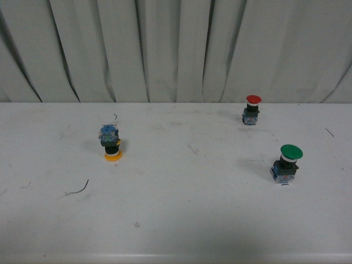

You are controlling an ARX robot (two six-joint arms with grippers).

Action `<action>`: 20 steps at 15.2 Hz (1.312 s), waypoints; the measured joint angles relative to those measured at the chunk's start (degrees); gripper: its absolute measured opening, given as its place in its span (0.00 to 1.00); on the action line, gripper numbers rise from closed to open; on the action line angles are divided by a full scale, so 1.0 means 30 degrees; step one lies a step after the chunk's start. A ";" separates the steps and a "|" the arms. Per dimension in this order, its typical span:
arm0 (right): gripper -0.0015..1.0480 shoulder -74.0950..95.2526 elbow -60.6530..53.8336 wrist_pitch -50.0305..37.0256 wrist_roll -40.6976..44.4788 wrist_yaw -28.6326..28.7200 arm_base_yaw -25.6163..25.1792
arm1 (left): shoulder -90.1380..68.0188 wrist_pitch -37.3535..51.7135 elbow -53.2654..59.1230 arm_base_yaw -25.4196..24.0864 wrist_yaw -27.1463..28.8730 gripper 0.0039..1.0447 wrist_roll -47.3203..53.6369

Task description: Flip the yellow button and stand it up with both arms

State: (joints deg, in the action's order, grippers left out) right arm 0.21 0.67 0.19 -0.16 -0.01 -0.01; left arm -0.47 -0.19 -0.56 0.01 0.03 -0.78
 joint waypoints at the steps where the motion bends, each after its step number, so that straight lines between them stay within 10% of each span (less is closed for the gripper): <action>1: 0.94 0.0000 0.0000 0.0000 0.0000 -0.0007 0.0000 | 0.0000 0.0000 0.0000 0.0000 0.0000 0.94 -0.0007; 20: 0.94 0.0000 0.0000 0.0007 0.0000 0.0000 0.0000 | 0.0000 -0.0007 0.0000 0.0000 0.0000 0.94 -0.0007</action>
State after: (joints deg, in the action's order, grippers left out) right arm 0.21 0.67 0.21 -0.16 -0.01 -0.01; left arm -0.47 -0.21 -0.56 0.01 0.03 -0.80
